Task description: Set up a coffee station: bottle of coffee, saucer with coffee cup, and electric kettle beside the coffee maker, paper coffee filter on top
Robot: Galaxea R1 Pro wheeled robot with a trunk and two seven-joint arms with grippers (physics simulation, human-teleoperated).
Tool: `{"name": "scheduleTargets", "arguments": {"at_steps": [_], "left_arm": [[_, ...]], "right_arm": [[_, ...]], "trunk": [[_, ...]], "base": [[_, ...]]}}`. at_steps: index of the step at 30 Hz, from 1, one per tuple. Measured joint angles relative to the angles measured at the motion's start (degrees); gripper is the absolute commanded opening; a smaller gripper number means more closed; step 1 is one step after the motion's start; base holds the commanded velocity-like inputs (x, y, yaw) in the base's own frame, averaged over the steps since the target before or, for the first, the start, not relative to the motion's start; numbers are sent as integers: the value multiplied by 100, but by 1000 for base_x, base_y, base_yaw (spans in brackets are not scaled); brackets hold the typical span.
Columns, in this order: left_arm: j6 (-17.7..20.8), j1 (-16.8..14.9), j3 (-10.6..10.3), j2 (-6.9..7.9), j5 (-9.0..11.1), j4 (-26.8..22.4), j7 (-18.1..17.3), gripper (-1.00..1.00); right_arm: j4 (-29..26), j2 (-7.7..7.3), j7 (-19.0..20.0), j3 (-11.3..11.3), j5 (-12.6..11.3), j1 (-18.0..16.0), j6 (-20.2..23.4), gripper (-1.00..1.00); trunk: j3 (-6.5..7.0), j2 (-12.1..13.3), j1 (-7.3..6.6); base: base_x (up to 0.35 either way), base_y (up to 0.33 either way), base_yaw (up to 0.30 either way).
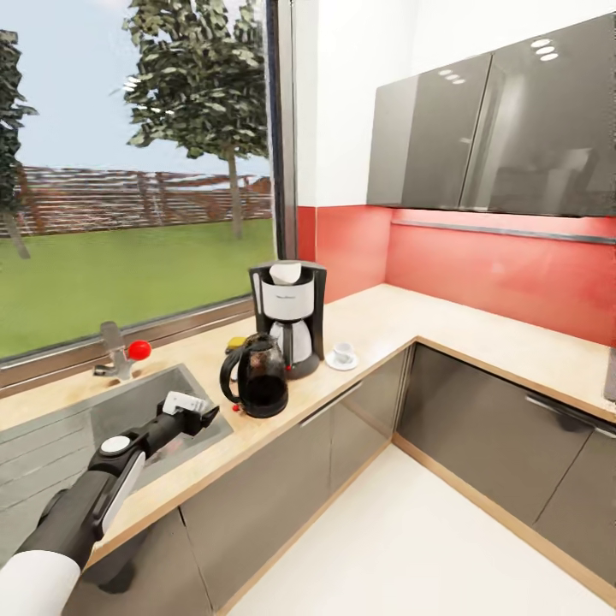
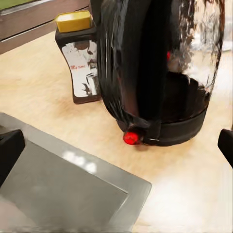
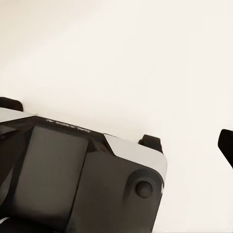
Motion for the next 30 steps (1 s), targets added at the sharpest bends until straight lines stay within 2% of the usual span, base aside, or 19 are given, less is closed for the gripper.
{"name": "scheduleTargets", "arguments": {"at_steps": [4, 9, 10, 11, 16, 19, 21, 26, 30], "left_arm": [[-1, 1, 0, 7, -2, 2, 0, 100], [2, 27, 6, 45, 37, -31, -107, 100], [0, 125, 4, 52, 40, -79, -234, 100], [-105, 400, -1, 50, 42, -313, -780, 100], [-336, 693, -1, 27, 48, -670, -1633, 100], [-363, 808, -4, 5, 52, -751, -1931, 100], [-375, 906, -13, -31, 56, -769, -2039, 100], [-393, 1054, -18, -245, 47, -783, -2102, 100], [-397, 1082, -20, -313, 45, -785, -2110, 100]], "right_arm": [[0, -1, 1, 0, 0, 0, 0, 100], [1, -2, -8, 0, 0, 0, 0, 100], [1, -2, -8, 0, 0, 0, 0, 100], [1, -2, -9, 0, 0, 2, 0, 100], [0, -2, -9, 0, 0, 8, 0, 100], [0, -2, -9, 0, 0, 8, 0, 100], [0, -2, -9, 0, 0, 9, 0, 100], [0, -2, -12, -7, -5, 9, 0, 100], [-1, -2, -9, -9, -8, 10, 6, 100]], "trunk": [[0, -2, -2], [0, -1, -3], [-1, -1, -3], [-1, -2, -4], [0, -1, -3], [0, -1, -3], [0, -1, -3], [0, -1, -3], [0, -1, -3]], "base": [[-231, 110, 0], [-21, 10, 0], [0, 0, 0], [0, 0, 0], [0, 0, 0], [0, 0, 0], [0, 0, 0], [0, 0, -8], [0, 0, -155]]}}
